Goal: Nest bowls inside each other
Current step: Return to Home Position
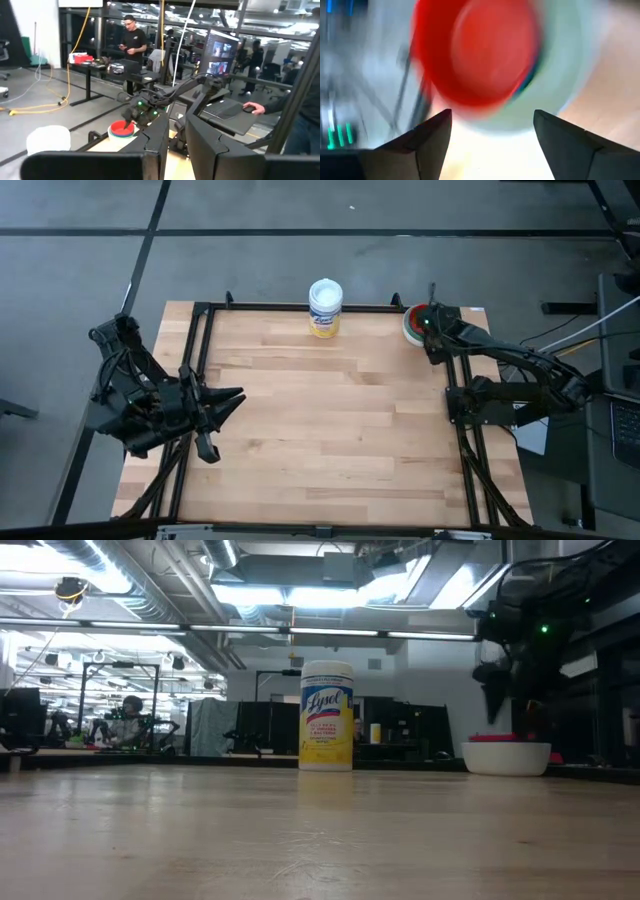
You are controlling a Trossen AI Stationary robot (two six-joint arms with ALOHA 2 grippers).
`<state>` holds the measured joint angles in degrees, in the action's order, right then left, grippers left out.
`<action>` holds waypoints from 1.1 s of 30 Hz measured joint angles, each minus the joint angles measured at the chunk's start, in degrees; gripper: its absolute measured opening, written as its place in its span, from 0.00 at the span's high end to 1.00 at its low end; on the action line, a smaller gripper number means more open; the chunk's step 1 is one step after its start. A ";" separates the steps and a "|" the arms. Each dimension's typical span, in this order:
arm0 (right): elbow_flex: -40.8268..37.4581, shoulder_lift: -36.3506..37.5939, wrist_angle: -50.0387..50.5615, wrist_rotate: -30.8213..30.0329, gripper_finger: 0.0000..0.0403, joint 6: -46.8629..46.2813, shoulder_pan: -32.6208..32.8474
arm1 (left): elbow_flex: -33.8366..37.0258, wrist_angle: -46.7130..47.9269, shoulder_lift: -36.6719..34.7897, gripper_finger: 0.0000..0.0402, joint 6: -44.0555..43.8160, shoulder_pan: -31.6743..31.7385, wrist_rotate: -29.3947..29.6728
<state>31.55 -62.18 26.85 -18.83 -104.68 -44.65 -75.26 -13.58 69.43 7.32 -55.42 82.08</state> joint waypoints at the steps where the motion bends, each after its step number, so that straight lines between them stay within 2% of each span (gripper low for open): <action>1: 0.00 -0.01 -1.83 1.52 0.30 4.50 1.53 | 0.00 0.00 0.00 0.85 0.60 0.00 -0.52; 4: 0.00 0.01 -9.71 8.22 0.34 18.78 9.02 | 0.00 0.98 0.00 0.85 1.50 0.00 -0.35; 6: 0.00 0.01 -17.94 14.13 0.36 27.14 16.49 | 0.00 2.80 0.01 0.85 1.73 -0.39 1.30; 8: 0.00 0.47 -27.59 18.00 0.38 31.49 24.89 | 0.00 2.91 -0.08 0.85 5.00 -1.91 2.55; 9: -0.02 1.09 -33.53 17.88 0.38 33.94 29.37 | 0.04 2.44 -0.53 0.85 7.74 -3.18 2.53; 11: 0.07 2.58 -46.78 13.33 0.40 41.16 37.59 | 0.09 2.57 -2.55 0.85 12.97 -6.66 2.58; 13: 0.08 5.33 -53.87 8.62 0.42 50.27 44.12 | 0.09 8.10 -6.03 0.85 13.31 -10.66 2.55; 16: 0.07 12.03 -53.71 5.74 0.45 60.55 50.64 | 2.32 23.75 -13.53 0.85 0.90 -14.05 -1.78; 19: 0.07 19.60 -49.10 3.15 0.49 69.04 54.88 | 5.35 38.67 -20.32 0.85 -12.49 -11.55 -7.18; 21: 0.07 24.89 -45.96 0.04 0.52 74.53 57.07 | 7.84 43.81 -23.81 0.85 -16.95 -5.55 -11.80; 24: 0.07 32.93 -39.58 -4.56 0.56 82.96 59.22 | 12.69 43.02 -28.26 0.85 -17.84 7.80 -22.21; 27: 0.07 40.85 -31.42 -8.36 0.60 88.18 59.92 | 19.54 36.51 -33.31 0.85 -15.27 22.28 -38.01; 33: 0.02 52.08 -15.48 -8.85 0.67 90.41 59.61 | 35.67 22.89 -39.96 0.85 -13.30 49.56 -65.33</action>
<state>31.57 -10.10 11.37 -27.68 -14.27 14.96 -39.60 9.31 29.47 -5.98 -5.86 16.75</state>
